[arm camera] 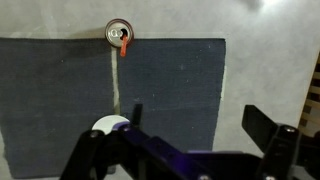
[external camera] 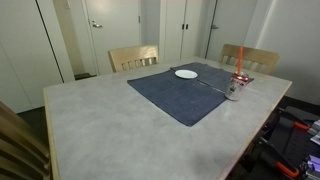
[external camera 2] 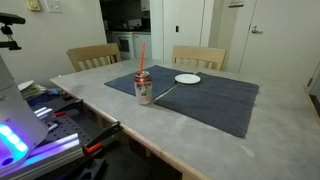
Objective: Remove the straw from the can
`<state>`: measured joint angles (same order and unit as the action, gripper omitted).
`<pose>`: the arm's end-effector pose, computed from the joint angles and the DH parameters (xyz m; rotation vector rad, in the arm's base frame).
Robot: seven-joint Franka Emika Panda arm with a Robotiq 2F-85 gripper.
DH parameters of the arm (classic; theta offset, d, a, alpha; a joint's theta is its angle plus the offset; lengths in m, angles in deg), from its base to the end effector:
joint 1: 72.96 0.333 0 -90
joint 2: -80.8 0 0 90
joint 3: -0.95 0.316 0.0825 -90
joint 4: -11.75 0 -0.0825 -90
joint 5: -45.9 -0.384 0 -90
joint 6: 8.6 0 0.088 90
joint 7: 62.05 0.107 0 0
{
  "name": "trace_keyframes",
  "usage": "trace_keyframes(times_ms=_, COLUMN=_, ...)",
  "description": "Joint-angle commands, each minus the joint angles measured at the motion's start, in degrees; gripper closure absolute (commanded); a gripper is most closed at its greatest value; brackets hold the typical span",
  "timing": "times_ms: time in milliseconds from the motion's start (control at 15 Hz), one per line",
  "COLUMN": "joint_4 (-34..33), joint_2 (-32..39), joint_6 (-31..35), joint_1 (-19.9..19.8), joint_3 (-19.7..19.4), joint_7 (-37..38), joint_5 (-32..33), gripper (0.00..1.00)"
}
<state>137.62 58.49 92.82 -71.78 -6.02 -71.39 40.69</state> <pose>0.4316 -0.0412 0.5360 -3.0015 -0.0782 0.0344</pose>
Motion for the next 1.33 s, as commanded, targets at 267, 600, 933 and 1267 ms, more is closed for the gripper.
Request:
trace_keyframes(times_ms=267, joint_4=4.83, joint_2=-0.09, joint_6=1.92, joint_1=-4.08, joint_3=0.49, joint_7=6.55, joint_5=0.46, gripper=0.00)
trace_keyframes(times_ms=600, joint_4=11.54, joint_2=-1.04, joint_6=10.44, joint_1=-5.02, joint_3=0.87, joint_7=8.87, joint_5=1.48, gripper=0.00)
trace_keyframes(times_ms=933, joint_4=11.95, joint_2=0.04, joint_6=12.21, joint_1=-4.83, joint_3=0.54, joint_7=8.31, joint_5=1.20, gripper=0.00)
trace_keyframes(times_ms=1267, joint_4=15.86, joint_2=-1.42, joint_6=11.66, joint_1=-3.88, joint_3=3.69, joint_7=14.60, joint_5=0.14, gripper=0.00)
